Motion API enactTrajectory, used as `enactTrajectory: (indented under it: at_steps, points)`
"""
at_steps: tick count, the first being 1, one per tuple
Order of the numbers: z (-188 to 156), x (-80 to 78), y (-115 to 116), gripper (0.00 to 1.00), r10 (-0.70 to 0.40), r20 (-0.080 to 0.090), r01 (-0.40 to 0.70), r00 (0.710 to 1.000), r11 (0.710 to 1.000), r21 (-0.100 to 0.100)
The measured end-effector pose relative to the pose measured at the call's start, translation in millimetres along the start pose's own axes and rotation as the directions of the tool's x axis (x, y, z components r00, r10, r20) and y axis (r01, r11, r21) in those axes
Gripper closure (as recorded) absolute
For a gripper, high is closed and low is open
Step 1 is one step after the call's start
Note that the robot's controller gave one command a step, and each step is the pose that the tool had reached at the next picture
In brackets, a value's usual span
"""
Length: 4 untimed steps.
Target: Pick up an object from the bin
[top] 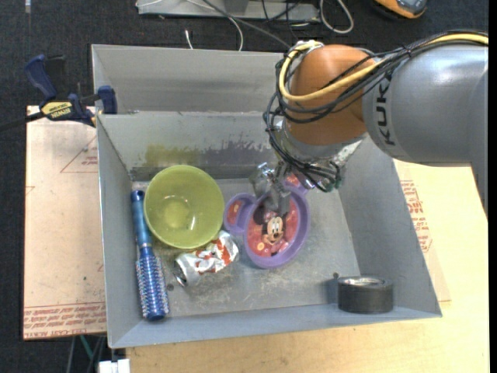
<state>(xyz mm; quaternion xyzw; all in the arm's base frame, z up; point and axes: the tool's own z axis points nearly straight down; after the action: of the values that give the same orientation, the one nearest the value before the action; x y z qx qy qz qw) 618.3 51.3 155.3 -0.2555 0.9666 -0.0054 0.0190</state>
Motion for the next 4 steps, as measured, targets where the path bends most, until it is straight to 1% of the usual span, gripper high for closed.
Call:
enactTrajectory:
  at_steps: [1,2,3,4]
  points:
    - [-9,7.2,15,1.0,0.0,-0.014,0.0,1.0,1.0,-0.007]
    - [-8,-9.6,0,1.0,-0.076,-0.004,0.076,0.997,0.997,-0.004]
    - [-114,6.6,11,1.0,-0.063,-0.008,0.063,0.998,0.998,-0.01]
    - [-146,-0.8,2,1.0,-0.084,-0.006,0.084,0.996,0.996,-0.01]
